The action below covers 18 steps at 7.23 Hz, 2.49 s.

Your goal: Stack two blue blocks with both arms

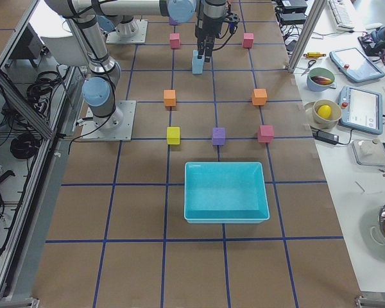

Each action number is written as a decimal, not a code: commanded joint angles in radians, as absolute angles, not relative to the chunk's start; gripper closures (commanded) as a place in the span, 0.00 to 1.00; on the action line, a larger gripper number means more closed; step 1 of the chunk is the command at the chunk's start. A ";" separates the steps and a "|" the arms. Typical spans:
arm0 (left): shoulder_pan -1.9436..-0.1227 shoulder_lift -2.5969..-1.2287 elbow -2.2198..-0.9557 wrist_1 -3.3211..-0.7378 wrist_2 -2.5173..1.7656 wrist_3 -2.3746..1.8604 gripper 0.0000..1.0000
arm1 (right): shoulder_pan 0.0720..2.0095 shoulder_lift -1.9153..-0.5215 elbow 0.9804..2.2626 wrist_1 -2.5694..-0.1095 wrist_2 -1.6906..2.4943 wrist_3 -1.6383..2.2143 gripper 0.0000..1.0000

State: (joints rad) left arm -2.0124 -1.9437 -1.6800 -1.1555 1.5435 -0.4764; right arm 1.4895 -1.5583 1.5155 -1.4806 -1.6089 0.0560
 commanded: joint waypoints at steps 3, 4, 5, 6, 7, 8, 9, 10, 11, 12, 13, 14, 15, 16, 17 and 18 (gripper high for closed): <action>-2.017 -1.953 -1.698 -1.141 1.546 -0.460 0.30 | 1.489 -1.562 1.516 -1.482 -1.602 0.055 0.00; -2.017 -1.951 -1.700 -1.141 1.548 -0.460 0.00 | 1.491 -1.565 1.516 -1.482 -1.598 0.057 0.00; -2.011 -1.938 -1.691 -1.129 1.548 -0.450 0.00 | 1.494 -1.568 1.513 -1.482 -1.594 0.057 0.00; -2.002 -1.910 -1.681 -1.123 1.546 -0.422 0.00 | 1.503 -1.574 1.513 -1.479 -1.594 0.057 0.00; -1.981 -1.881 -1.665 -1.134 1.548 -0.414 0.00 | 1.508 -1.577 1.514 -1.453 -1.591 0.057 0.00; -1.942 -1.847 -1.654 -1.161 1.548 -0.394 0.00 | 1.512 -1.578 1.513 -1.453 -1.589 0.057 0.00; -1.892 -1.797 -1.649 -1.201 1.548 -0.332 0.00 | 1.522 -1.578 1.513 -1.451 -1.591 0.055 0.00; -1.812 -1.737 -1.643 -1.253 1.546 -0.239 0.00 | 1.548 -1.575 1.513 -1.453 -1.591 0.057 0.00; -1.731 -1.685 -1.608 -1.350 1.545 -0.156 0.00 | 1.552 -1.575 1.514 -1.451 -1.592 0.052 0.00; -1.662 -1.655 -1.558 -1.440 1.543 -0.088 0.00 | 1.554 -1.577 1.516 -1.450 -1.603 0.054 0.00; -1.608 -1.632 -1.525 -1.487 1.548 -0.068 0.00 | 1.554 -1.577 1.516 -1.450 -1.603 0.054 0.00; -1.551 -1.608 -1.500 -1.509 1.545 -0.025 0.00 | 1.552 -1.577 1.516 -1.450 -1.601 0.055 0.00; -1.504 -1.600 -1.503 -1.541 1.543 0.016 0.00 | 1.552 -1.575 1.517 -1.448 -1.600 0.054 0.00; -1.496 -1.598 -1.503 -1.554 1.542 0.021 0.00 | 1.552 -1.575 1.516 -1.448 -1.601 0.055 0.00; -1.502 -1.592 -1.500 -1.558 1.545 0.021 0.00 | 1.552 -1.575 1.516 -1.448 -1.598 0.054 0.00; -1.505 -1.591 -1.508 -1.566 1.549 0.023 0.00 | 1.551 -1.575 1.516 -1.448 -1.601 0.054 0.00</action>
